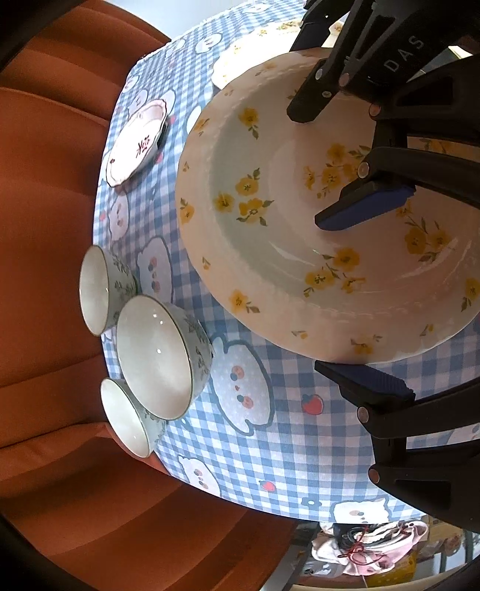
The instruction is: Organize plates and bowls
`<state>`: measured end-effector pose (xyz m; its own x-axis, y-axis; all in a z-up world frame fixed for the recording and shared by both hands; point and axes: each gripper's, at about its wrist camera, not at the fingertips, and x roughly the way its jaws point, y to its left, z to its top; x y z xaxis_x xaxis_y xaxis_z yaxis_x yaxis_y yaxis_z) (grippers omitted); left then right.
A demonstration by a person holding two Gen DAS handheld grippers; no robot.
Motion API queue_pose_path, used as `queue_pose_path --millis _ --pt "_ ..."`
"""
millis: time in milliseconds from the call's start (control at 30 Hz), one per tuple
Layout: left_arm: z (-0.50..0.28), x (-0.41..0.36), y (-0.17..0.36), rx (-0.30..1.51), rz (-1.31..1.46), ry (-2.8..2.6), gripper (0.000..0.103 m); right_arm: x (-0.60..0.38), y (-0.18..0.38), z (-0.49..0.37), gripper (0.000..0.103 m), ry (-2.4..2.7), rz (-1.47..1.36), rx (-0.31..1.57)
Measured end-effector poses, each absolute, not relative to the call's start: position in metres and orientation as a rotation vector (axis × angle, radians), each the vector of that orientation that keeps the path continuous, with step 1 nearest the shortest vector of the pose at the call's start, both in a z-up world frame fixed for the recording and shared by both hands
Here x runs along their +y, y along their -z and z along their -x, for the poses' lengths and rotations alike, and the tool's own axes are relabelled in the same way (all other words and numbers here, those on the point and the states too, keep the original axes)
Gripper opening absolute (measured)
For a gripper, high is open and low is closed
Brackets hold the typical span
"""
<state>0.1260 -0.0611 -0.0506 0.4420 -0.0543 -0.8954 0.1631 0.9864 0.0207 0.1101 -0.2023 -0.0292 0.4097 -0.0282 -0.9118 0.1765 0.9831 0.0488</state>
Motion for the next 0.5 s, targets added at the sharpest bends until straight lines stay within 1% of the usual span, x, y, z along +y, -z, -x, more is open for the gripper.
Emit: queue_pose_path --millis 500 --pt "-0.11 -0.138 0.025 1.08 -0.057 0.058 0.07 -0.278 0.011 -0.096 0.062 0.044 -0.119 1.099"
